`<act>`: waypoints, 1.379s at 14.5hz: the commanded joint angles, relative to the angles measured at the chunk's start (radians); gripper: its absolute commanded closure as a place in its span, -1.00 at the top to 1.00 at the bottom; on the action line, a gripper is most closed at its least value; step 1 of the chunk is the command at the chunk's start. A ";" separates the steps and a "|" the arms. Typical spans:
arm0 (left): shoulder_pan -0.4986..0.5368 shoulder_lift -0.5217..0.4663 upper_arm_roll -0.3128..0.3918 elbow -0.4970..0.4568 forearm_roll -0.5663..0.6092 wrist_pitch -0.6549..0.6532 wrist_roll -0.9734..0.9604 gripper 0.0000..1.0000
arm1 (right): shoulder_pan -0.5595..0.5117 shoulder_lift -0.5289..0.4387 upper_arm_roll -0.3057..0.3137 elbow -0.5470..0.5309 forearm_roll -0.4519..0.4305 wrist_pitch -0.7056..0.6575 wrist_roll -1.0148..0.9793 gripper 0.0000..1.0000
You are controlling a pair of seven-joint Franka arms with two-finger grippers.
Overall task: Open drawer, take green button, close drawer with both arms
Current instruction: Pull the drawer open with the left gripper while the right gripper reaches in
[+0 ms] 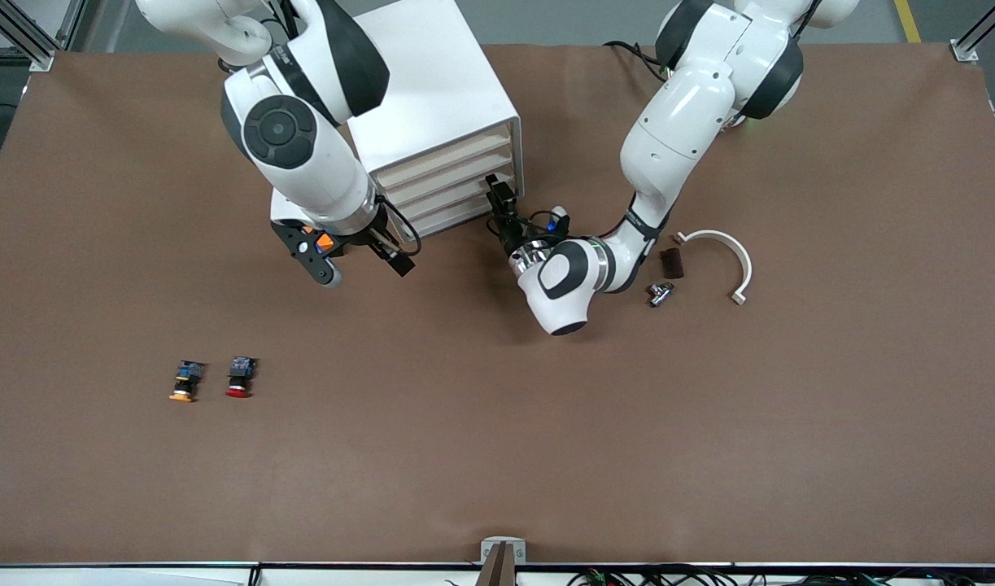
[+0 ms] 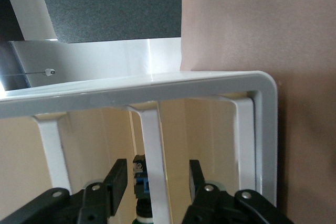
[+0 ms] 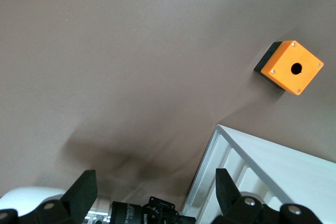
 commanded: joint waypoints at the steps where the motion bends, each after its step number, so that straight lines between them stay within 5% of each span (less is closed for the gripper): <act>1: -0.018 0.013 0.003 0.006 -0.022 -0.014 -0.034 -0.11 | 0.031 0.014 -0.010 0.004 -0.003 0.024 0.047 1.00; 10: -0.032 0.015 0.003 0.010 -0.013 -0.027 -0.026 -0.92 | 0.074 0.055 -0.010 0.010 -0.024 0.030 0.108 1.00; 20: 0.063 0.013 0.004 0.012 -0.042 -0.027 -0.025 -0.91 | 0.125 0.104 -0.010 0.010 -0.027 0.059 0.165 1.00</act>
